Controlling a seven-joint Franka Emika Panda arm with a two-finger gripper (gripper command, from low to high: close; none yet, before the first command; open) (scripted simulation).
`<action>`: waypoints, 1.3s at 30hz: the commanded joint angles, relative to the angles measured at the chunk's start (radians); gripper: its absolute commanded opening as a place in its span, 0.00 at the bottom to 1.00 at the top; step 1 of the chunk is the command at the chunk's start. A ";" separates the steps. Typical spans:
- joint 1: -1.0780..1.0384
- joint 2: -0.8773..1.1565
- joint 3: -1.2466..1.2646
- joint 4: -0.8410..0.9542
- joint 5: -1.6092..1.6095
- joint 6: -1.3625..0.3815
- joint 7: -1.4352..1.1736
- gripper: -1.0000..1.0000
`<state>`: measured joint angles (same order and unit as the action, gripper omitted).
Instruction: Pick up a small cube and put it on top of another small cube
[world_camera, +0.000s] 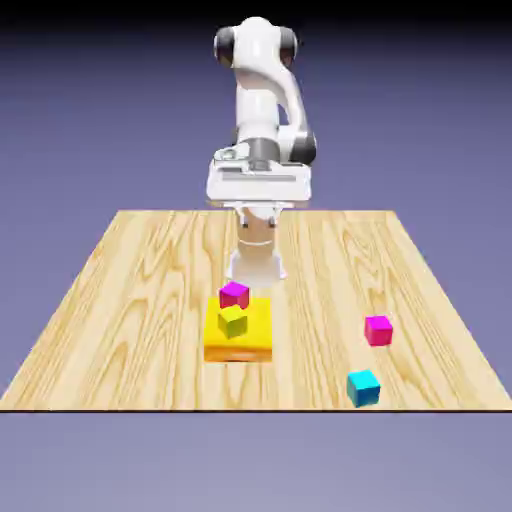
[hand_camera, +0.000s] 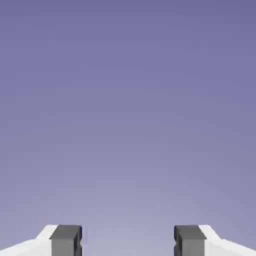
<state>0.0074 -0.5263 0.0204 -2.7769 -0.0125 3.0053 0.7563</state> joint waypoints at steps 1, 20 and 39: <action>-0.004 0.036 0.017 0.027 -0.010 -0.026 0.013 0.50; -0.076 0.725 0.339 0.548 -0.208 -0.526 0.254 0.50; -0.081 1.261 0.475 0.849 -0.397 -0.707 0.442 0.00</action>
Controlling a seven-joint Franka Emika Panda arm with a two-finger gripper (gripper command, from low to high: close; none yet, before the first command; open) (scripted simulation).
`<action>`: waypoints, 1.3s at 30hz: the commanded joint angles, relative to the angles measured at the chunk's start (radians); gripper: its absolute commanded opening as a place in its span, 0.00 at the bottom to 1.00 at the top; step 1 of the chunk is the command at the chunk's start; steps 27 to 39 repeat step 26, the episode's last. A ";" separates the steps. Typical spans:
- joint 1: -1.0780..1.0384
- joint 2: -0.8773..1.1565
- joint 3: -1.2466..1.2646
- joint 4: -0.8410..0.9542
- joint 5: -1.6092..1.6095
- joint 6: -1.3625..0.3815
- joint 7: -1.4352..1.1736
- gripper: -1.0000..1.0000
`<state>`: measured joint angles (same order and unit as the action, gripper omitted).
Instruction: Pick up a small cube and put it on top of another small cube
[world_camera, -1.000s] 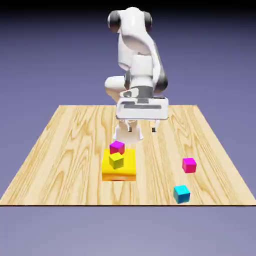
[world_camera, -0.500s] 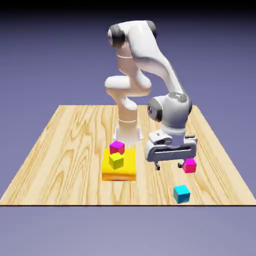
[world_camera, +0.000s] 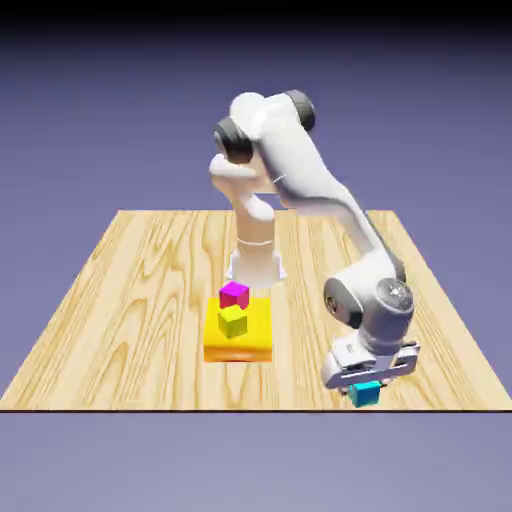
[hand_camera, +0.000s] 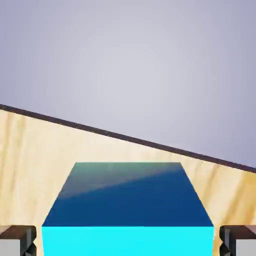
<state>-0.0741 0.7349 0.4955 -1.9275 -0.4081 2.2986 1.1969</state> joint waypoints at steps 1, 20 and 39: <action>-0.013 -0.036 0.020 0.006 0.021 -0.041 -0.012 0.00; 0.420 -0.524 -0.063 -0.485 0.244 0.054 -0.388 0.00; 0.430 -0.483 -0.080 -0.497 0.215 0.101 -0.367 1.00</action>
